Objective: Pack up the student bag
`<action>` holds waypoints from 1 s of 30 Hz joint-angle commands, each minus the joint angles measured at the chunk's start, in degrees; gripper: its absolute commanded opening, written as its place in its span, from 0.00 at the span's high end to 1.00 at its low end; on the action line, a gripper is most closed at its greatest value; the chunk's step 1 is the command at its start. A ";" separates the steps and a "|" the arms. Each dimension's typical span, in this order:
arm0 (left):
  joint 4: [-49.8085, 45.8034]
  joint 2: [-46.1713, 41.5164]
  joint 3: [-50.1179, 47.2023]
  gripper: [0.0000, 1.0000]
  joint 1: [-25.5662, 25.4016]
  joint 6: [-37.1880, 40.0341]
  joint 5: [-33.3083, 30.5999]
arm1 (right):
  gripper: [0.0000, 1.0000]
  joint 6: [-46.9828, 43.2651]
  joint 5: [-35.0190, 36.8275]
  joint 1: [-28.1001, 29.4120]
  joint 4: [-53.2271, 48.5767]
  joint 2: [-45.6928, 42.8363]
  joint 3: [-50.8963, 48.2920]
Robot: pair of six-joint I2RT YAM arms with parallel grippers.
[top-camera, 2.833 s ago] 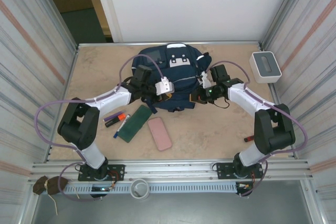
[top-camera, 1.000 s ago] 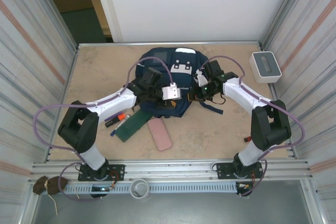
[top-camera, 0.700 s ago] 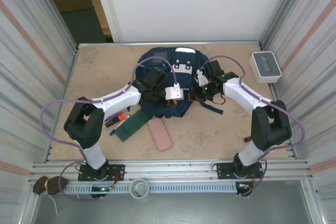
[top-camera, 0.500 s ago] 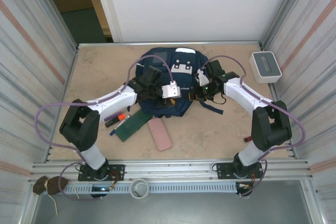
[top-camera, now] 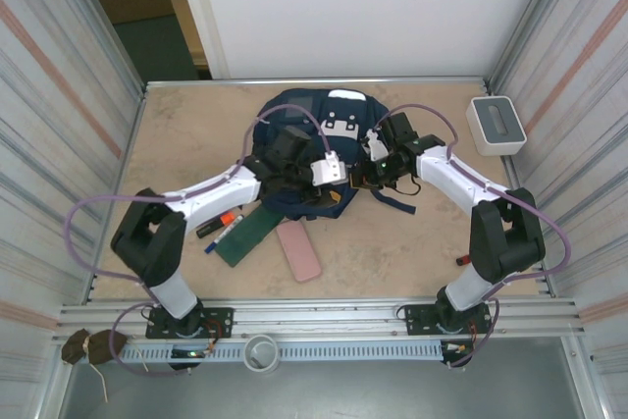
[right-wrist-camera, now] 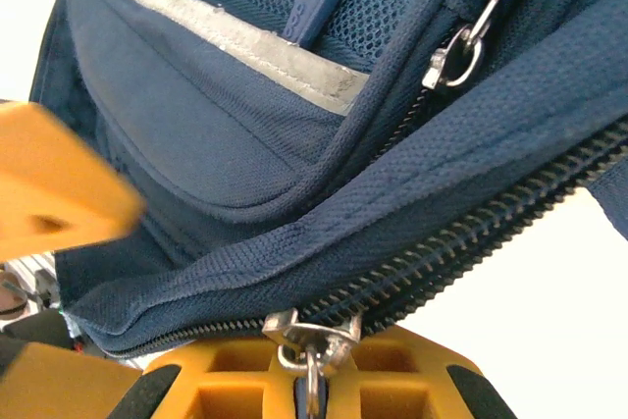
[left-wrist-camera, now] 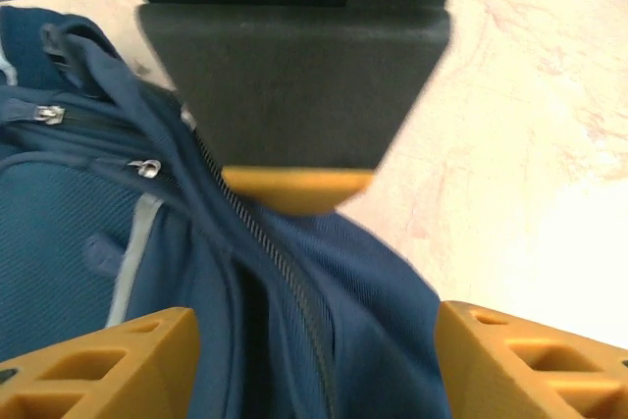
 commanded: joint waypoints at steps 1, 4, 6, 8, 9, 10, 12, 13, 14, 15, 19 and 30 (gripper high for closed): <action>-1.49 2.43 3.59 0.53 -0.06 -1.43 -1.04 | 1.00 0.72 -2.34 0.62 2.41 -2.92 1.67; -0.80 1.16 3.21 0.84 1.10 -0.91 1.97 | 1.00 -1.85 -0.22 -1.32 0.02 -2.77 1.09; 1.44 -1.64 1.03 0.99 3.67 -1.26 6.81 | 1.00 -3.95 2.11 -4.40 -2.09 -1.91 0.72; 4.72 -4.65 -1.96 1.00 6.55 -1.84 12.62 | 1.00 -5.74 3.72 -7.22 -3.28 -0.29 0.65; 6.61 -6.17 -3.48 1.00 7.94 -1.99 15.36 | 1.00 -6.08 4.60 -8.90 -3.26 0.76 0.56; 8.22 -7.27 -4.62 1.00 8.92 -2.21 17.11 | 1.00 -6.26 5.34 -10.33 -3.12 1.69 0.69; 9.78 -8.86 -5.80 1.00 10.15 -1.85 19.34 | 1.00 -6.07 6.68 -13.30 -2.26 4.03 1.26; 9.17 -9.33 -5.58 1.00 10.57 -1.30 20.31 | 1.00 -5.84 7.73 -14.85 -2.10 5.65 2.09; 7.97 -9.63 -5.08 1.00 10.96 -0.64 21.13 | 1.00 -5.74 9.08 -15.85 -2.02 6.74 2.90; 6.95 -9.73 -4.64 1.00 11.17 -0.35 21.57 | 1.00 -5.64 10.67 -16.44 -1.85 7.70 3.60; 5.13 -9.57 -4.07 1.00 11.46 0.45 22.18 | 1.00 -5.66 8.83 -17.23 -0.89 9.42 5.83; 5.45 -7.66 -4.25 1.00 9.67 1.21 22.27 | 0.42 5.76 -12.87 -23.30 13.39 -8.45 -7.50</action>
